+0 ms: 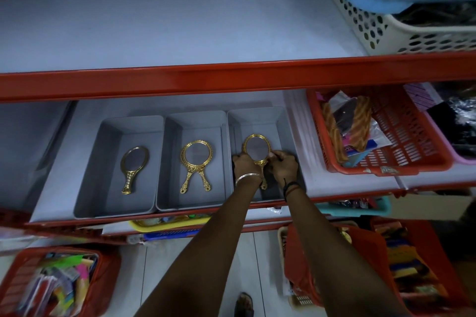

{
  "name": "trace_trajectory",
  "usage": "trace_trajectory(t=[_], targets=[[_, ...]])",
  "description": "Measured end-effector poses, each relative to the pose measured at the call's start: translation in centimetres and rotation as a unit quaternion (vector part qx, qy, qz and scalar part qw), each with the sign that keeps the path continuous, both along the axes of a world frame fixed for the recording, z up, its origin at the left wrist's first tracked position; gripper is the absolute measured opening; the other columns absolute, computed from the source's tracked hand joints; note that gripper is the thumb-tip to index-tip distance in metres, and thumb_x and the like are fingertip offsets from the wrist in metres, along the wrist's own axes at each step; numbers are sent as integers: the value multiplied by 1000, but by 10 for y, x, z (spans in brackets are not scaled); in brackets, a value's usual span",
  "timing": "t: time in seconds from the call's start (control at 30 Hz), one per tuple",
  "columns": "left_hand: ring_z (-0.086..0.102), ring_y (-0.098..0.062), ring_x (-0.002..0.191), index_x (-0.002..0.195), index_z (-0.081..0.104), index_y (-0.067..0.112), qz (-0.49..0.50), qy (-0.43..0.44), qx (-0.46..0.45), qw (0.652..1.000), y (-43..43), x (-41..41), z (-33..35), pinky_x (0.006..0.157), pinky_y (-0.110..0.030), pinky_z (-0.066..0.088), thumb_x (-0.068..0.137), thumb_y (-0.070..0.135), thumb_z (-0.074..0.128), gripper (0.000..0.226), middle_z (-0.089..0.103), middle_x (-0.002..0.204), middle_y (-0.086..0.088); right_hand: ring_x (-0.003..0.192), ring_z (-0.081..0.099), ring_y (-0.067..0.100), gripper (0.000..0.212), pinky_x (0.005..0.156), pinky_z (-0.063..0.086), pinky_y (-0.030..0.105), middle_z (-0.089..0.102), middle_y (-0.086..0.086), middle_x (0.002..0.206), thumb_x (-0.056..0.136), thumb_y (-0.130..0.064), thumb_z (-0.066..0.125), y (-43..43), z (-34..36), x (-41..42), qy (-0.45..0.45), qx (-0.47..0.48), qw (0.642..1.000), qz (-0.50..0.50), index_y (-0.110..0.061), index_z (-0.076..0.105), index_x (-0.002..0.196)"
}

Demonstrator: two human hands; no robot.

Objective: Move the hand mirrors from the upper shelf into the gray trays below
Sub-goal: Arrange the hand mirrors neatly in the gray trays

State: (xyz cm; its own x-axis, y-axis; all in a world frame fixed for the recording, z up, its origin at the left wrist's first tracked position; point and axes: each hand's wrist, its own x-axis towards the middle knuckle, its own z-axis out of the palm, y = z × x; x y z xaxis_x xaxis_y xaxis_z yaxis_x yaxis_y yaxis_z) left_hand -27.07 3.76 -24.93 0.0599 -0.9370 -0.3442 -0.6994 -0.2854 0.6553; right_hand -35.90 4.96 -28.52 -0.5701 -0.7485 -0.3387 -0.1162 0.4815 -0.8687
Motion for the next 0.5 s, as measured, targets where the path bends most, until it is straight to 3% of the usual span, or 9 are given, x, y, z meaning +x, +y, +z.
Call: trace_trajectory(t=[0.07, 0.23, 0.37, 0.43, 0.5], targets=[[56, -33, 113, 116, 58, -7, -4, 4, -35, 999, -2, 8, 11, 94, -33, 48, 89, -1, 48, 29, 59, 122, -25, 92, 67, 34, 21, 87, 55, 48, 72, 16, 93, 89, -15, 58, 3, 3, 0, 11, -7, 1000, 2, -1, 71, 98], [62, -38, 104, 107, 62, -7, 36, 20, -125, 991, -12, 57, 42, 86, -35, 50, 85, -9, 42, 30, 64, 110, -26, 89, 56, 18, 20, 79, 42, 26, 65, 8, 92, 89, -12, 58, 6, 37, 15, 29, -58, 997, -31, 0, 69, 100], [63, -40, 105, 106, 66, -7, 77, 2, -118, 990, -20, 104, 49, 89, -37, 50, 85, 5, 35, 39, 65, 112, -28, 88, 58, 18, 16, 81, 47, 31, 67, 12, 92, 87, -11, 61, 5, 63, 47, 43, -126, 991, -4, 1, 68, 94], [60, -41, 110, 111, 64, -7, 69, -17, -74, 995, -25, 124, 42, 93, -38, 49, 86, -1, 42, 34, 62, 118, -29, 84, 57, 18, 17, 78, 48, 31, 65, 13, 89, 88, -11, 60, 3, 72, 69, 55, -140, 988, 41, 4, 68, 93], [59, -40, 113, 116, 61, -7, 47, -66, -23, 996, -24, 141, 35, 95, -37, 48, 86, -3, 48, 33, 59, 122, -28, 83, 60, 25, 19, 77, 53, 42, 68, 22, 93, 89, -12, 59, 1, 76, 94, 61, -136, 985, 93, 5, 66, 94]])
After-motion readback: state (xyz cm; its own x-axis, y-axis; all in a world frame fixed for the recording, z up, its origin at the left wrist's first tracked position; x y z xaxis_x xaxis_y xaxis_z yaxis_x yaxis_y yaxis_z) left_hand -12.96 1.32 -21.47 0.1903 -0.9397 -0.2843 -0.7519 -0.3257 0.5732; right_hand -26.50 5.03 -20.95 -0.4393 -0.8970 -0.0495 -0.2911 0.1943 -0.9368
